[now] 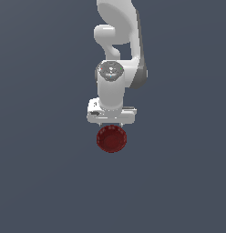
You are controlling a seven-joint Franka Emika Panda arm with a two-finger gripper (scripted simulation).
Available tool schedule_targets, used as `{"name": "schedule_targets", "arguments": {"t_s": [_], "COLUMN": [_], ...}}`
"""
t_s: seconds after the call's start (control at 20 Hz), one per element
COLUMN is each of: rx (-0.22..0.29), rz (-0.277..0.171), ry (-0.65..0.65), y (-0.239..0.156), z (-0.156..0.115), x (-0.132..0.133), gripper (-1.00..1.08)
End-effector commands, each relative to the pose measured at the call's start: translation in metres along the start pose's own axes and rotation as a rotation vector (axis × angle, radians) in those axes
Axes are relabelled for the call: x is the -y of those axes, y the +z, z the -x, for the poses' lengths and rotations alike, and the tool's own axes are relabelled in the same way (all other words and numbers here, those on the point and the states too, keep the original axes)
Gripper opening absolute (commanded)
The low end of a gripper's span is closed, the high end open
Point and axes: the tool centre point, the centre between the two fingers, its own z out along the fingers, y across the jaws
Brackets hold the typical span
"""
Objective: Pick up the object and move it to a goal position.
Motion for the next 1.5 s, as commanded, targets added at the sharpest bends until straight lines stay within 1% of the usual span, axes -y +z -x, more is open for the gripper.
{"name": "schedule_targets", "arguments": {"t_s": [0.0, 0.55, 0.8, 1.15, 1.45], "rx": [0.000, -0.008, -0.002, 0.023, 0.063], "rz": [0.000, -0.007, -0.010, -0.021, -0.037], "ry": [0.000, -0.009, 0.013, 0.109, 0.252], "y": [0.000, -0.007, -0.006, -0.003, 0.002], "z": [0.000, -0.003, -0.006, -0.018, -0.035], "x": [0.000, 0.000, -0.001, -0.004, -0.008], "gripper": [0.28, 0.28, 0.28, 0.28, 0.28]}}
